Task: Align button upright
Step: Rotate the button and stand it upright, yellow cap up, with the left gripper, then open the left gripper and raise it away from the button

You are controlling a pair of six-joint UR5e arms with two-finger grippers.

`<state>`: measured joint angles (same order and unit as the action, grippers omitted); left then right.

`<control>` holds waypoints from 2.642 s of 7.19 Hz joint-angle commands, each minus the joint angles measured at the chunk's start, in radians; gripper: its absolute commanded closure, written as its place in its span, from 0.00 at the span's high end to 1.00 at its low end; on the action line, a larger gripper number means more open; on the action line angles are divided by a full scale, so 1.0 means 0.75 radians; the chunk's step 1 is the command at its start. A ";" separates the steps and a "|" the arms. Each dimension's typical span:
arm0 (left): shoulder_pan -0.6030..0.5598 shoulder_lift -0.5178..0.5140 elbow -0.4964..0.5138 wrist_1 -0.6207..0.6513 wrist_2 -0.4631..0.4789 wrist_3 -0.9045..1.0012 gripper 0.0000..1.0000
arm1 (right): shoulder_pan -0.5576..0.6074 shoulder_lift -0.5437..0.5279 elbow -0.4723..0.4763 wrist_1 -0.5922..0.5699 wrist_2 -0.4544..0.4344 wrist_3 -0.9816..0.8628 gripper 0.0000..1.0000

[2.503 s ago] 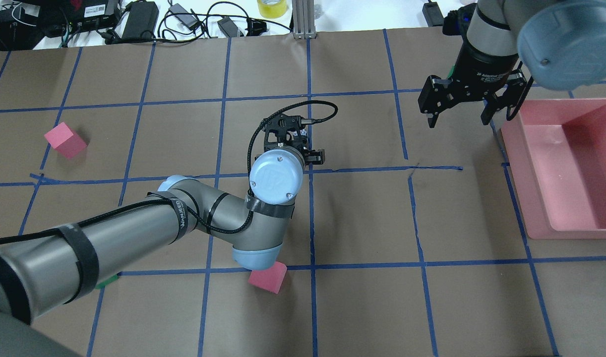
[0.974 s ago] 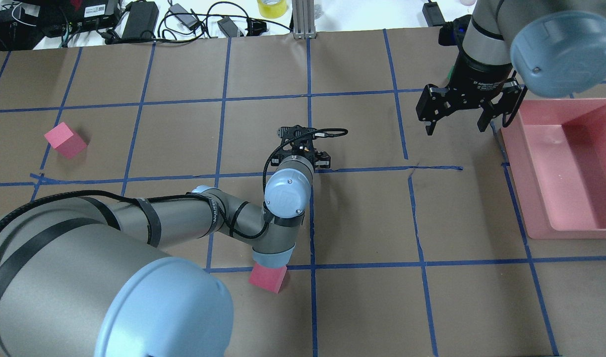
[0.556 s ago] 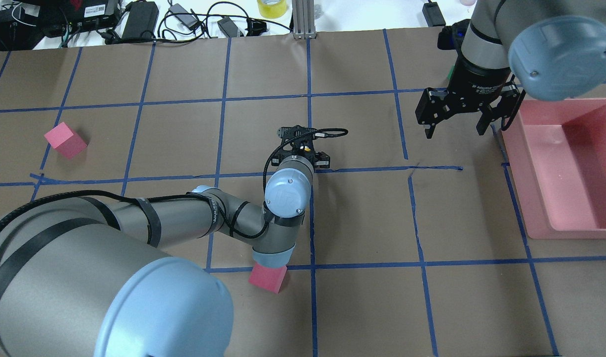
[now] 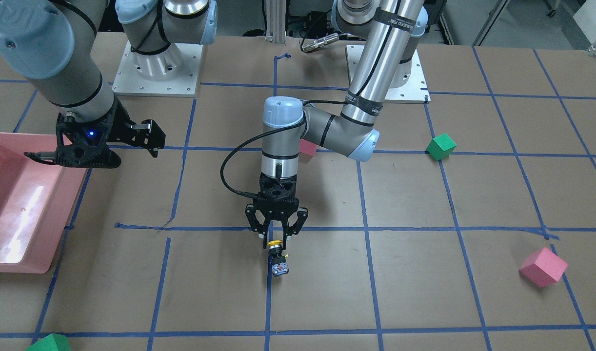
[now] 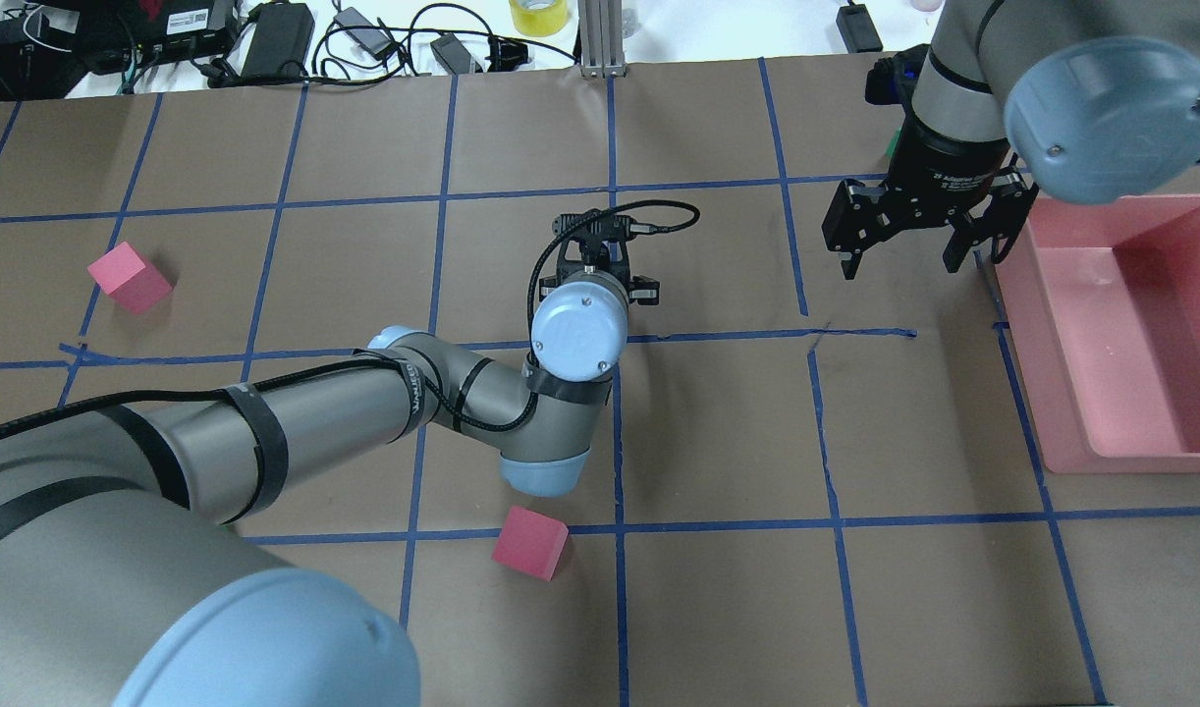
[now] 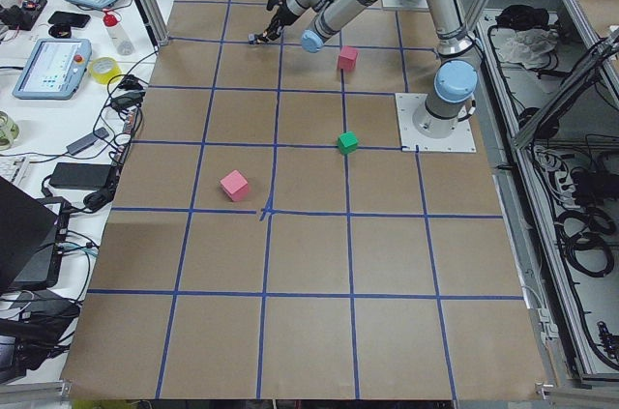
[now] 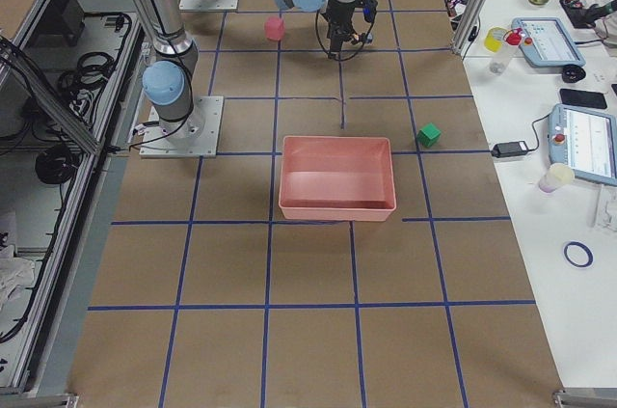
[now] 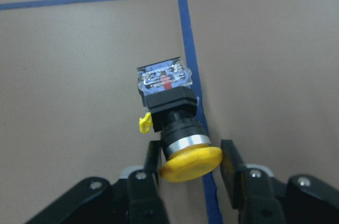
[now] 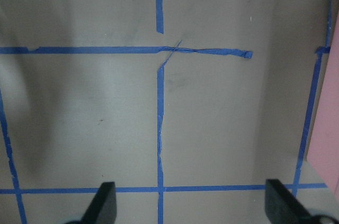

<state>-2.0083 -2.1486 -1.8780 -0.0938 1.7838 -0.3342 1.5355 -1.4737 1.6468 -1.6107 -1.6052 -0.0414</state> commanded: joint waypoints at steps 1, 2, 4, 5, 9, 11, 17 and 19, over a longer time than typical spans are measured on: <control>0.005 0.115 0.161 -0.580 -0.122 -0.236 0.01 | 0.000 0.001 0.009 0.000 0.001 0.000 1.00; 0.043 0.126 0.201 -0.736 -0.290 -0.308 0.01 | 0.000 -0.003 0.013 0.000 -0.007 -0.004 1.00; 0.190 0.146 0.211 -1.041 -0.681 -0.421 0.00 | -0.002 -0.005 0.011 -0.002 -0.005 -0.047 1.00; 0.229 0.136 0.215 -1.132 -0.861 -0.444 0.00 | -0.002 -0.003 0.011 -0.014 -0.005 -0.047 1.00; 0.309 0.100 0.289 -1.341 -1.020 -0.454 0.00 | 0.000 -0.005 0.011 -0.014 -0.005 -0.047 1.00; 0.309 0.089 0.289 -1.341 -1.006 -0.434 0.72 | 0.000 -0.009 0.011 -0.022 -0.003 -0.047 1.00; 0.301 0.379 0.448 -1.751 -0.600 -0.293 1.00 | 0.014 -0.017 -0.013 -0.094 -0.020 -0.027 1.00; 0.301 0.581 0.430 -1.930 -0.462 -0.140 1.00 | 0.012 -0.007 -0.076 -0.098 -0.016 -0.027 1.00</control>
<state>-1.7822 -1.8084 -1.5506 -1.4537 1.3704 -0.4945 1.5451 -1.4845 1.6201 -1.6837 -1.6190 -0.0619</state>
